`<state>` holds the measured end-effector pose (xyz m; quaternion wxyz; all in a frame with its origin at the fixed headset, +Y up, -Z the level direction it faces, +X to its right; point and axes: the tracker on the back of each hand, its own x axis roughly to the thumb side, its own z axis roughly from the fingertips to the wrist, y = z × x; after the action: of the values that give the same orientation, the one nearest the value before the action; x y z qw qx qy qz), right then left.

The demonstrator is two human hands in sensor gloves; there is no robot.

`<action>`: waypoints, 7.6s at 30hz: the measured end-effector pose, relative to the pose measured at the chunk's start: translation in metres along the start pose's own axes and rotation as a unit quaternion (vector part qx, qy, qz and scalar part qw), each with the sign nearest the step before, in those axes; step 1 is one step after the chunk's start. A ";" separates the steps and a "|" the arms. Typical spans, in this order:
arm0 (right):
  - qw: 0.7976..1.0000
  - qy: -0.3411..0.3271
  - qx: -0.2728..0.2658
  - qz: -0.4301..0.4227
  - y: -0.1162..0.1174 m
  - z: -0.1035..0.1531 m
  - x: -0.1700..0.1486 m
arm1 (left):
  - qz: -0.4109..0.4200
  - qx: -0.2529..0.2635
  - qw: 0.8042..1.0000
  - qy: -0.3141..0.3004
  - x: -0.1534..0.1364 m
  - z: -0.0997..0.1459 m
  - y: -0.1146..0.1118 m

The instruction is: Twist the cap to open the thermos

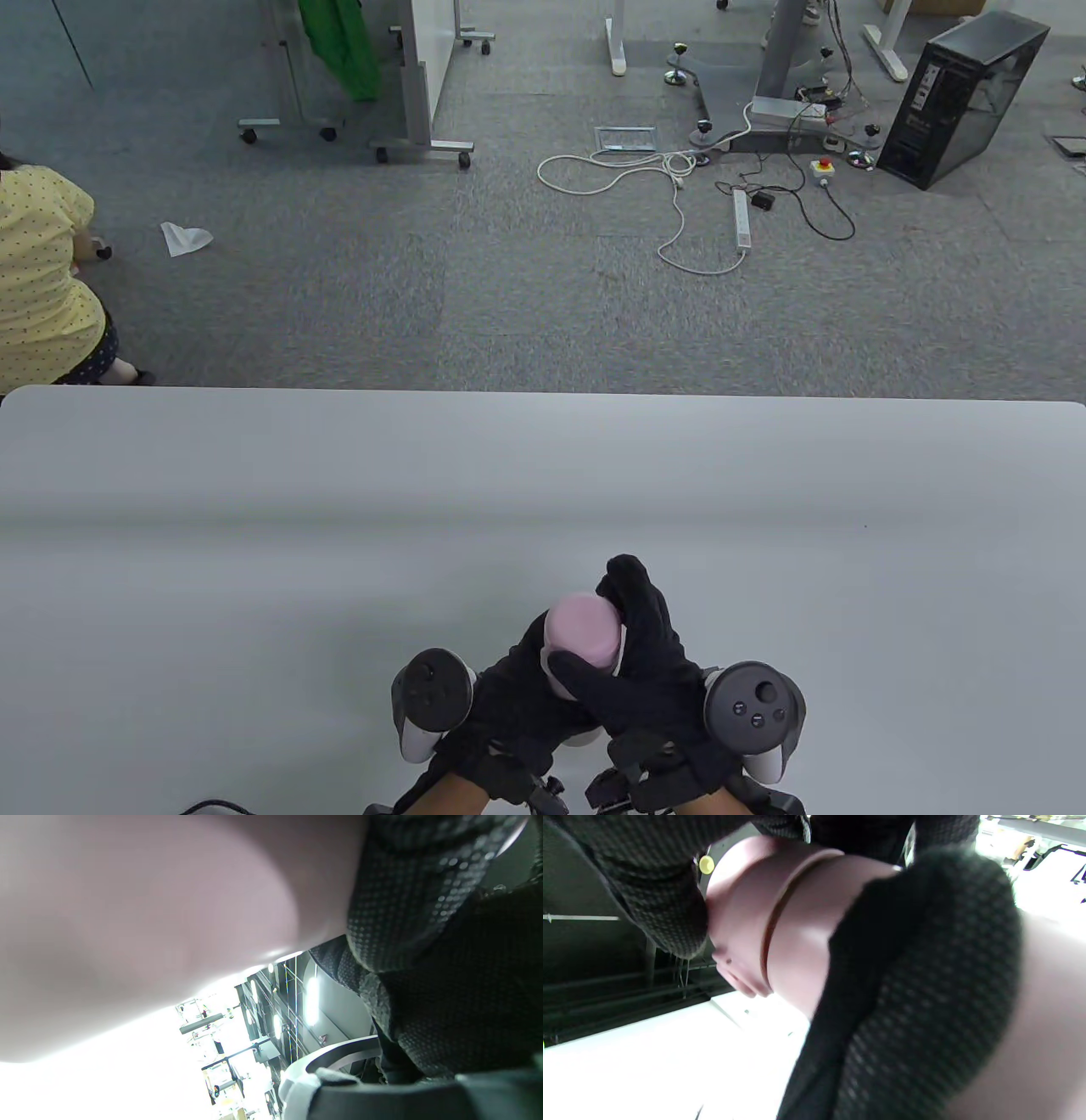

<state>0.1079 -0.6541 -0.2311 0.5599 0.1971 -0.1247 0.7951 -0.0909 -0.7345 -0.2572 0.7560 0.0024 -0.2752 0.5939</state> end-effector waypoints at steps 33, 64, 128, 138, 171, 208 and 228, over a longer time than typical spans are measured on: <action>0.998 -0.014 0.044 -0.041 0.001 -0.002 0.000 | 0.002 0.005 1.000 0.004 -0.001 0.001 0.001; 0.998 -0.023 0.061 0.025 0.008 -0.002 0.002 | 0.000 0.010 1.000 0.016 -0.004 0.002 0.005; 0.985 0.080 -0.108 0.104 -0.043 -0.003 -0.074 | 0.001 0.016 1.000 0.013 -0.007 0.005 0.009; 0.978 0.151 -0.075 0.124 -0.038 0.000 -0.104 | 0.001 0.017 1.000 0.014 -0.007 0.006 0.010; 0.906 0.305 0.090 0.278 -0.013 0.007 -0.148 | 0.000 0.020 1.000 0.014 -0.008 0.007 0.011; 0.939 0.232 0.072 0.244 -0.021 -0.004 -0.097 | -0.039 0.062 0.997 0.018 -0.002 -0.001 0.036; 0.949 0.214 0.069 0.219 -0.028 -0.006 -0.085 | 0.018 0.140 0.981 0.133 -0.052 -0.036 0.082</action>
<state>0.1582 -0.7133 -0.2756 0.3705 0.0285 0.0135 0.9283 -0.1571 -0.7445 -0.3363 0.7673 0.0246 -0.0862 0.6350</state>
